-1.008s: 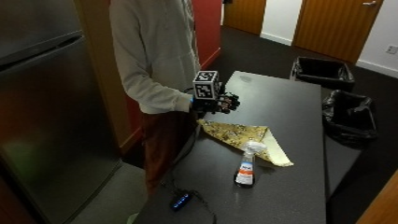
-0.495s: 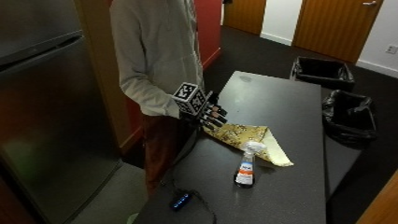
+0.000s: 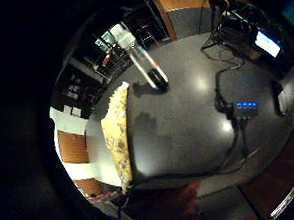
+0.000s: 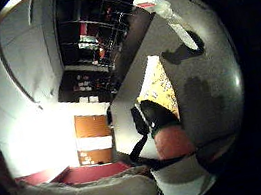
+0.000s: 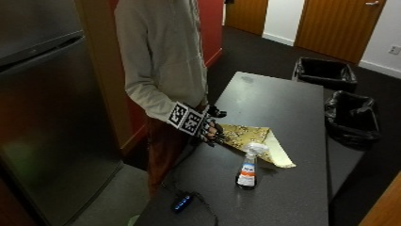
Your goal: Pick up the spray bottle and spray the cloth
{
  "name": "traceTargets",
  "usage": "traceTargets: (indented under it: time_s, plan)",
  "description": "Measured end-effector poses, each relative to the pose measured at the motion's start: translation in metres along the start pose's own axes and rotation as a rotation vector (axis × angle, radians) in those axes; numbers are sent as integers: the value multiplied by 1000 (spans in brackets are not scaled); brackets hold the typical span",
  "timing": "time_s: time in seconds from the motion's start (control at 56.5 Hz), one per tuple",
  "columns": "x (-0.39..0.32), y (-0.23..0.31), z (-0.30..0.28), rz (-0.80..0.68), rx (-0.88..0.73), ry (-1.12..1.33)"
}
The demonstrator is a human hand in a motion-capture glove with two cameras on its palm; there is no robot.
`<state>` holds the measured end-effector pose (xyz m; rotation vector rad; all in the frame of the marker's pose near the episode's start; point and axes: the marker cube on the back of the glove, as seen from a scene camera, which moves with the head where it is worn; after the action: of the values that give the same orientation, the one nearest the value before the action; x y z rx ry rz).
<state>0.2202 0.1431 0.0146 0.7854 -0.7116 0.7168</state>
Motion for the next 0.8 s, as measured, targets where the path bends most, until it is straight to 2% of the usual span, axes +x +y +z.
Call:
traceTargets:
  time_s: [0.796]
  plan:
    - [33, -58, 46, 113, -29, -114]
